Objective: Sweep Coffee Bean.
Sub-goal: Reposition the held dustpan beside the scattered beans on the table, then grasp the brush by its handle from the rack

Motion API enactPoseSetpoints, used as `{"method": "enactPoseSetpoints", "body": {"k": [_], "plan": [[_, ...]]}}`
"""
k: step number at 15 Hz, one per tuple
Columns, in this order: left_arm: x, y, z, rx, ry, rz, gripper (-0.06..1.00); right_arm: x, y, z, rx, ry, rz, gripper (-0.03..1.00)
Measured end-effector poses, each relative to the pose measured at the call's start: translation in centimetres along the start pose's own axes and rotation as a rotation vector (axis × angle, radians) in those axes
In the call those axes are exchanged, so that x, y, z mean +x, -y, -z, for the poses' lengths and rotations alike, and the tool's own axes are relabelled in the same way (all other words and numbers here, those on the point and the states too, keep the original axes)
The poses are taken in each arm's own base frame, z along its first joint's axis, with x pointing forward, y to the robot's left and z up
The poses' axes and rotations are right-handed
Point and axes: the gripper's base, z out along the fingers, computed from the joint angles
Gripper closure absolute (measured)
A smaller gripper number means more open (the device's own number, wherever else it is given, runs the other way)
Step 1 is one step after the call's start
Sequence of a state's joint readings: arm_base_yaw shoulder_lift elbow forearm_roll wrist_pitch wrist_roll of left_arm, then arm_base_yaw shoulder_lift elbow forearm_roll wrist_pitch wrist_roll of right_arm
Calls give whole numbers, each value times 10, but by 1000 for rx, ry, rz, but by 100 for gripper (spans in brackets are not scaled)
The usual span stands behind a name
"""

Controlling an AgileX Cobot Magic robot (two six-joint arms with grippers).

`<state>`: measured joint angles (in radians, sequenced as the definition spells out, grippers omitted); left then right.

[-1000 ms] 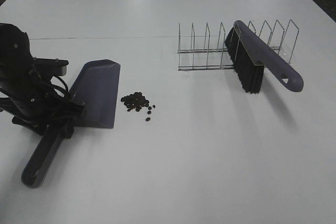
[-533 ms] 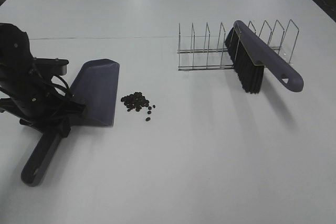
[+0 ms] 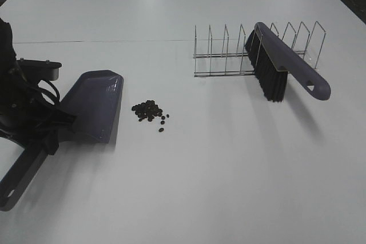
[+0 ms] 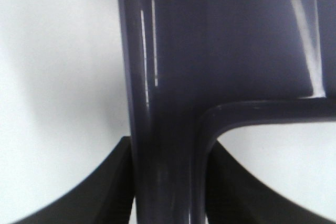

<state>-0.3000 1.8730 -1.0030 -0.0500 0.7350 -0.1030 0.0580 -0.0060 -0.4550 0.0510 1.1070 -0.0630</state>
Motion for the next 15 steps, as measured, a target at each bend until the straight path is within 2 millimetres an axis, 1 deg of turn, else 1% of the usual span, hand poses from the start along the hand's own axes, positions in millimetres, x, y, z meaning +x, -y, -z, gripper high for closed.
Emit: {"method": "enactPoseSetpoints", "body": {"k": [2, 7, 8, 9, 10, 11, 12, 13, 15], "plan": [[2, 0, 1, -2, -9, -1, 60, 0, 0, 0, 0, 0, 0, 31], [0, 0, 1, -3, 10, -2, 60, 0, 0, 0, 1, -4, 0, 31], [0, 0, 1, -3, 10, -2, 60, -2, 0, -2, -1, -19, -2, 31], [1, -1, 1, -4, 9, -3, 60, -5, 0, -5, -4, -48, -12, 28], [0, -1, 1, -12, 11, -1, 60, -25, 1, -12, -9, -136, -58, 14], [0, -2, 1, -15, 14, -1, 60, -38, 1, -15, -10, -179, -76, 8], [0, -2, 1, -15, 16, 0, 60, -46, 2, -17, -12, -199, -78, 6], [0, -2, 1, -15, 17, 2, 60, -61, 2, -23, -18, -238, -84, 4], [-1, -2, 1, -16, 22, 0, 60, -95, 4, -42, -21, -323, -98, 4]]}}
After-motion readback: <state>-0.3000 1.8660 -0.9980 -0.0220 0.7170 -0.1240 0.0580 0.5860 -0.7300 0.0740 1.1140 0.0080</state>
